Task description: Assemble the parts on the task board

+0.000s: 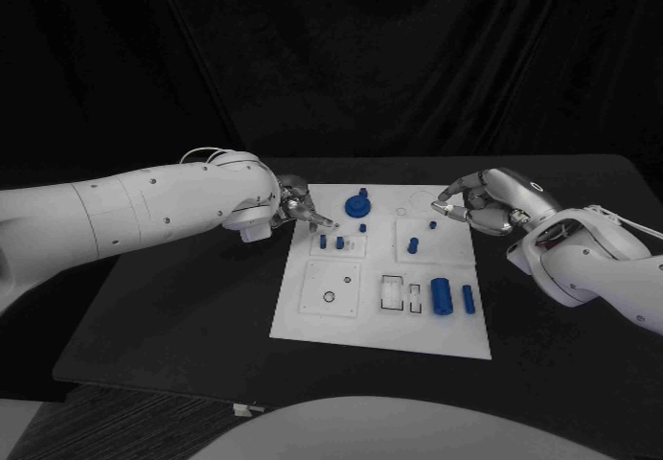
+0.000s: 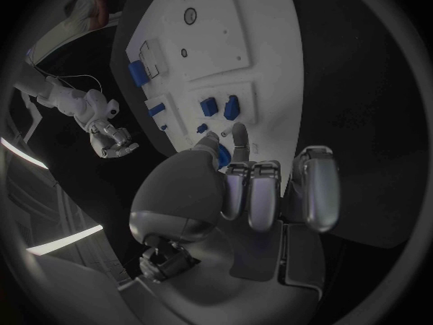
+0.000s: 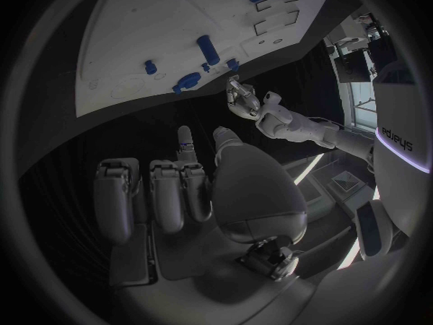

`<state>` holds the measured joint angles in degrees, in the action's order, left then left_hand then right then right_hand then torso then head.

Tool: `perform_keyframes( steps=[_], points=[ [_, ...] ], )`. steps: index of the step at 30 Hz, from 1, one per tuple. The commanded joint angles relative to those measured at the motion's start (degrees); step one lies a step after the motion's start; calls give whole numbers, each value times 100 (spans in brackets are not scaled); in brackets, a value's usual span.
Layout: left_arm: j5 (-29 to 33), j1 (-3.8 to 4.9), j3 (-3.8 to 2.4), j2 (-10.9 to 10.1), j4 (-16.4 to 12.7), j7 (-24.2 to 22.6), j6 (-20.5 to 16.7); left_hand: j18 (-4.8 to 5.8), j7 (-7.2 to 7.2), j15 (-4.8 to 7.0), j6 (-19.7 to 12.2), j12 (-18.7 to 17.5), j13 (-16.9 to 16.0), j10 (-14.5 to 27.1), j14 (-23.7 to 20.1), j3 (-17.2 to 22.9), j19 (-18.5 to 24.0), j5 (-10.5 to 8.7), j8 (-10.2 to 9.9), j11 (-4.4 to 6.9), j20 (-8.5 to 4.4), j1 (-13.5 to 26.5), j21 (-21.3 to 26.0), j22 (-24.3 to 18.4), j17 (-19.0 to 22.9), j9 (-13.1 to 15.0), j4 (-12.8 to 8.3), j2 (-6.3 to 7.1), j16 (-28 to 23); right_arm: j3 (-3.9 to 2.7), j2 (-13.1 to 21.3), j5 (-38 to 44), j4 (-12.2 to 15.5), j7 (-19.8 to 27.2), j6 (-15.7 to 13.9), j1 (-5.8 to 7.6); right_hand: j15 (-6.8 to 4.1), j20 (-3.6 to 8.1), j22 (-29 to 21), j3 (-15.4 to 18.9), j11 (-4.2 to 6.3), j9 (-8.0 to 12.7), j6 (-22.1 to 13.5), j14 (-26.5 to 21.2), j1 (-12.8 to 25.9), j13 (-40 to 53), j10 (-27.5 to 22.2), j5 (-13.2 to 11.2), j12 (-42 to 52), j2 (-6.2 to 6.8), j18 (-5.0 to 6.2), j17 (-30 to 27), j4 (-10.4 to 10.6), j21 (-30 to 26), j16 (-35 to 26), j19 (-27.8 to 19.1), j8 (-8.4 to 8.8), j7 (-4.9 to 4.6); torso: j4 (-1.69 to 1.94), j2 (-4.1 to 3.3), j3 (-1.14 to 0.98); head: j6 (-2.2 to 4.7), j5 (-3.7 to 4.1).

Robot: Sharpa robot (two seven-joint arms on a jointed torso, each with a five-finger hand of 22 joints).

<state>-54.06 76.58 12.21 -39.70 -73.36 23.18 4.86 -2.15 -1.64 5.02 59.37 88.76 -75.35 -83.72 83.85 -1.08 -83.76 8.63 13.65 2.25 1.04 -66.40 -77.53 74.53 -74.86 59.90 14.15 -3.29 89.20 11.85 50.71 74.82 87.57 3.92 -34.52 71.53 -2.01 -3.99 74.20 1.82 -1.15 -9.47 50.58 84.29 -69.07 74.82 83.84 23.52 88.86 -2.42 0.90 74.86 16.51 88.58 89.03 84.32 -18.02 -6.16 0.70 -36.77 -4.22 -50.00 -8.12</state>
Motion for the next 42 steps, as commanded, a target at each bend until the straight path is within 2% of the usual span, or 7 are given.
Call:
perform_keyframes(
  steps=[1, 4, 9, 20, 25, 35, 42],
  points=[
    [-10, -13, -5, 58, 64, 97, 297, -53, 2, 27, 31, 124, -1465, -628, 615, -68, -123, -72, 118, 16, 19, 150, 29, 1193, -1514, 68, 91, 48, 80, -4, 4, 32, 16, -59, -29, -14, -39, 8, 1553, -34, -27, -82, 22, 571, -83, 1518, 616, 102, 114, -26, -70, 1514, -18, 76, 97, 528, 30, 19, 4, 6, -4, 0, 3],
    [-10, -16, -5, 102, 113, 120, 364, -54, 9, 28, 47, 124, -1465, -628, 615, -72, -124, -51, 134, 20, 18, 157, 28, 1193, -1514, 77, 96, 48, 80, -4, 6, 32, 18, -58, -31, -14, -39, 8, 1553, -39, -26, -82, 22, 571, -96, 1518, 616, 109, 114, -24, -70, 1514, -24, 76, 97, 528, 31, 19, 5, 7, -3, 0, 17],
    [-10, -29, -5, 175, 194, 139, 475, -56, 22, 40, 37, 124, -1465, -628, 615, -67, -122, 166, 169, 34, 9, 127, 37, 1190, -1514, 103, 70, 63, 80, -4, 10, 32, 21, -58, -34, -15, -39, 8, 1553, -39, -26, -82, 22, 571, -96, 1518, 616, 109, 114, -24, -70, 1514, -24, 76, 97, 528, 31, 19, 3, 7, -5, 0, 17],
    [-10, -50, -5, 255, 301, 198, 666, -57, 26, 43, 23, 124, -1465, -628, 615, -55, -119, 337, 176, 37, 5, 108, 44, 1189, -1514, 107, 52, 73, 80, -4, 7, 32, 20, -57, -35, -15, -40, 9, 1552, -41, -26, -83, 23, 571, -102, 1518, 616, 112, 114, -23, -69, 1514, -27, 74, 97, 527, 31, 20, 0, 7, -8, 0, 8],
    [-10, -55, -5, 274, 326, 209, 715, -57, 37, 49, 23, 124, -1465, -628, 615, -17, -118, 595, 178, 46, -1, 72, 46, 1188, -1514, 97, 24, 77, 80, -4, 3, 32, 18, -58, -33, -16, -40, 9, 1552, -41, -26, -83, 23, 571, -102, 1518, 616, 112, 114, -23, -69, 1514, -27, 74, 97, 527, 31, 20, 1, 8, -7, 0, 13],
    [-10, -64, -5, 335, 368, 179, 789, -58, 40, 53, 9, 124, -1465, -628, 615, 30, -115, 844, 151, 49, -5, 50, 53, 1187, -1514, 57, 10, 90, 80, -4, -3, 32, 14, -62, -22, -18, -40, 9, 1552, -41, -26, -83, 23, 571, -102, 1518, 616, 112, 114, -23, -69, 1514, -27, 74, 97, 527, 31, 20, 3, 11, -6, 0, 33],
    [-10, -66, -5, 361, 381, 163, 816, -59, 45, 57, 2, 124, -1465, -628, 615, 129, -113, 1168, 110, 54, -10, -14, 58, 1185, -1514, -10, -35, 129, 80, -4, 7, 32, 17, -64, -17, -19, -41, 9, 1551, -47, -26, -84, 27, 571, -115, 1518, 616, 119, 114, -20, -69, 1514, -31, 72, 97, 526, 31, 19, 1, 8, -4, 0, 36]
  ],
)
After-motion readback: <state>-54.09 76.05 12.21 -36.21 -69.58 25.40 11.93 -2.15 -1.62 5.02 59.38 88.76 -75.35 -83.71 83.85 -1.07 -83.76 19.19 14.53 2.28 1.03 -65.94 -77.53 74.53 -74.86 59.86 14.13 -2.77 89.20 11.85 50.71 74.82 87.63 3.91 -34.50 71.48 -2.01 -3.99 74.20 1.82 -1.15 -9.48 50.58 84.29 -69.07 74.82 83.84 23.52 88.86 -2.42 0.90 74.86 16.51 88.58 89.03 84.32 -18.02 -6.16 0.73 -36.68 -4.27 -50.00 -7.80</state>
